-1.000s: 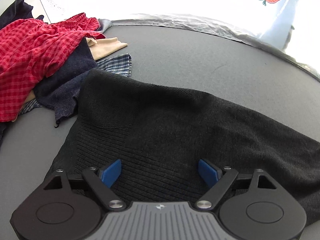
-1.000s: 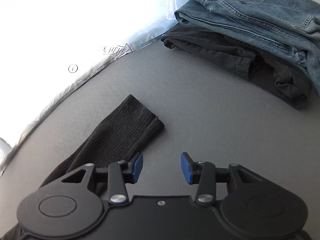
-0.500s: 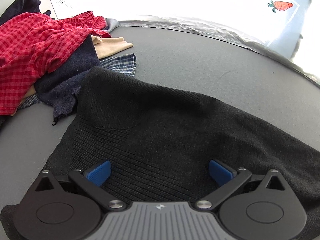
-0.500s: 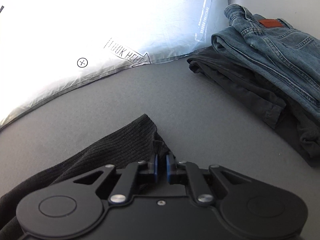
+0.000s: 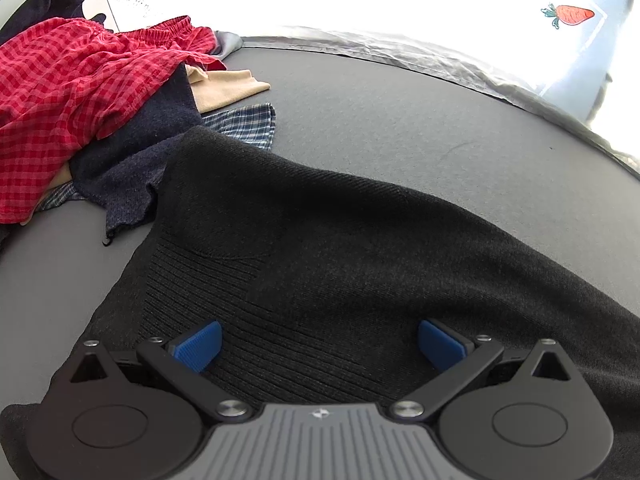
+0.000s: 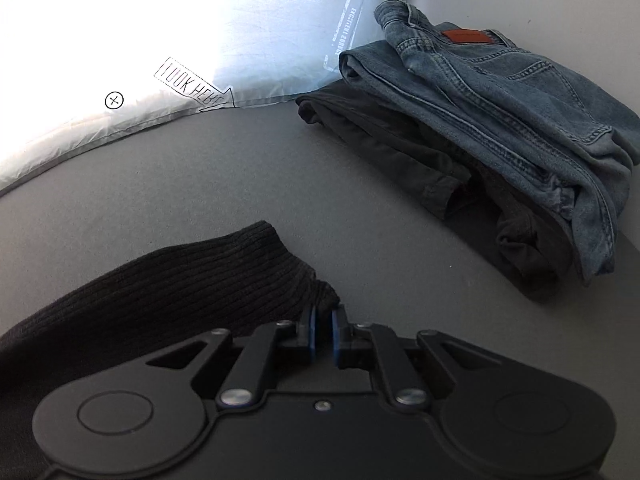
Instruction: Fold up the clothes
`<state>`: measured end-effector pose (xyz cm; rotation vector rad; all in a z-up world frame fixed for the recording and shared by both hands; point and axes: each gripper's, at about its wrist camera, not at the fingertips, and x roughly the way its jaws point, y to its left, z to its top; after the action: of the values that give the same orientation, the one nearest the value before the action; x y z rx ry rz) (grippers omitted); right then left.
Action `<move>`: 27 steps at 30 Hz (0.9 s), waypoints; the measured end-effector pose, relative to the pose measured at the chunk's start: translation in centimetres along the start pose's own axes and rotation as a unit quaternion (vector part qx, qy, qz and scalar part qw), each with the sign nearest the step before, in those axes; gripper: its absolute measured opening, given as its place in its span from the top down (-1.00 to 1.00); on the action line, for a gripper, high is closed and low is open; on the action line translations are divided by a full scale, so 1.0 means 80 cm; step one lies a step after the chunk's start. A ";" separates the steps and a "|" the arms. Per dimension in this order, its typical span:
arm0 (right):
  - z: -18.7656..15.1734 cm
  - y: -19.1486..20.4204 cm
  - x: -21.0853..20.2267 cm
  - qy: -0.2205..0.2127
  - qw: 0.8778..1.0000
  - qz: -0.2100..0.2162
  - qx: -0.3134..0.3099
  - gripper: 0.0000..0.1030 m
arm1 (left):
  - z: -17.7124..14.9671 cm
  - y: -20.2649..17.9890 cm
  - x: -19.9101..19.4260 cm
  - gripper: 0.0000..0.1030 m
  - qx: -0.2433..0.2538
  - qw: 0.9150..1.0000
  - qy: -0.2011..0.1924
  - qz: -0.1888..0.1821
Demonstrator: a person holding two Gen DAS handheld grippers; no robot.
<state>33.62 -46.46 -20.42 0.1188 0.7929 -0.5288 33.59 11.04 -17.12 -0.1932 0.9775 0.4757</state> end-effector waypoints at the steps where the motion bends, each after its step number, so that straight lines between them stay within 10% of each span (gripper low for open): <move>1: -0.001 0.004 0.000 -0.001 1.000 -0.004 -0.013 0.81 | 0.000 0.000 0.000 -1.00 0.000 1.000 -0.001 0.000; 15: -0.035 -0.057 -0.113 -0.003 0.998 0.050 0.040 -0.64 | -0.046 0.008 -0.084 -1.00 0.075 0.997 -0.021 -0.026; 27: -0.200 -0.156 -0.212 0.056 0.959 0.131 0.243 -0.66 | -0.161 0.053 -0.124 -1.00 0.088 0.995 0.033 -0.044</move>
<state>7.29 -45.62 -18.56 0.7052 0.7291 -0.4586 17.31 7.12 -15.73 -0.0945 1.0657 0.3019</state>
